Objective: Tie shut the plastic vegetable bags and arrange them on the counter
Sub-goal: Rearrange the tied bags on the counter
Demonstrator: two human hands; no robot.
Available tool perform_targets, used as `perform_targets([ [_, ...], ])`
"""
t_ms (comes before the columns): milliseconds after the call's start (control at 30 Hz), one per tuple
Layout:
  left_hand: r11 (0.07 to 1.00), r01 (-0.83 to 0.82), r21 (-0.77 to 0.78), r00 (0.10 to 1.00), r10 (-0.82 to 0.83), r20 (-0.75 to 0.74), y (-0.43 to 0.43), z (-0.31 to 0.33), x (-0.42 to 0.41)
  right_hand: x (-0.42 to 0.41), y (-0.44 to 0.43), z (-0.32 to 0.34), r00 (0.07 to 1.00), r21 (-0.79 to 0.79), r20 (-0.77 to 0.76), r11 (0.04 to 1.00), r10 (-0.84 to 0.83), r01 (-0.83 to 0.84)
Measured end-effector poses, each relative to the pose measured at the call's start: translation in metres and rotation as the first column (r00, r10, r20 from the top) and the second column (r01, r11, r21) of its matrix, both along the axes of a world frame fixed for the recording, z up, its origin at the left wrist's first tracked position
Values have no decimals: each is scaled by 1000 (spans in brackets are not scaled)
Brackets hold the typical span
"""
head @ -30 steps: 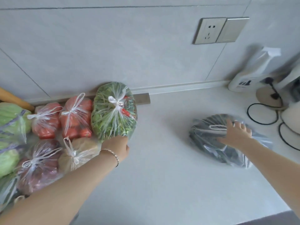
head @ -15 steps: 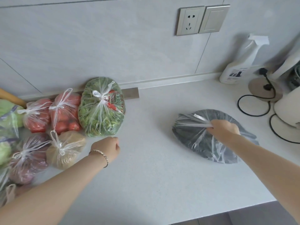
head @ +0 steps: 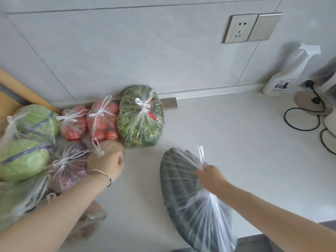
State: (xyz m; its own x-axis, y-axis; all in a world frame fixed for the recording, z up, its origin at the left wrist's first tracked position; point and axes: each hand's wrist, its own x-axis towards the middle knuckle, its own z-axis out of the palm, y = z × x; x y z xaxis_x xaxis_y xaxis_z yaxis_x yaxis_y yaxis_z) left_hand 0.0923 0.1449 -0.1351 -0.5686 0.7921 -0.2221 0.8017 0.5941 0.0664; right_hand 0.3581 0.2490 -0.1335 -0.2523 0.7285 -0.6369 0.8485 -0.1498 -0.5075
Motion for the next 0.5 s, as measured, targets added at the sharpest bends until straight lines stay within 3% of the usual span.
perform_targets([
  [167,999,6,46,985,-13,170,-34,10,-42,-75,-52,-3,998,-81,-56,997,5,-10],
  [300,985,92,150,975,-119,186,-57,18,-70,-129,-71,0,995,-13,-81,998,-58,57],
  [500,978,129,166,964,-163,211,-71,19,-94,-172,-82,-6,969,-69,-89,972,-232,227],
])
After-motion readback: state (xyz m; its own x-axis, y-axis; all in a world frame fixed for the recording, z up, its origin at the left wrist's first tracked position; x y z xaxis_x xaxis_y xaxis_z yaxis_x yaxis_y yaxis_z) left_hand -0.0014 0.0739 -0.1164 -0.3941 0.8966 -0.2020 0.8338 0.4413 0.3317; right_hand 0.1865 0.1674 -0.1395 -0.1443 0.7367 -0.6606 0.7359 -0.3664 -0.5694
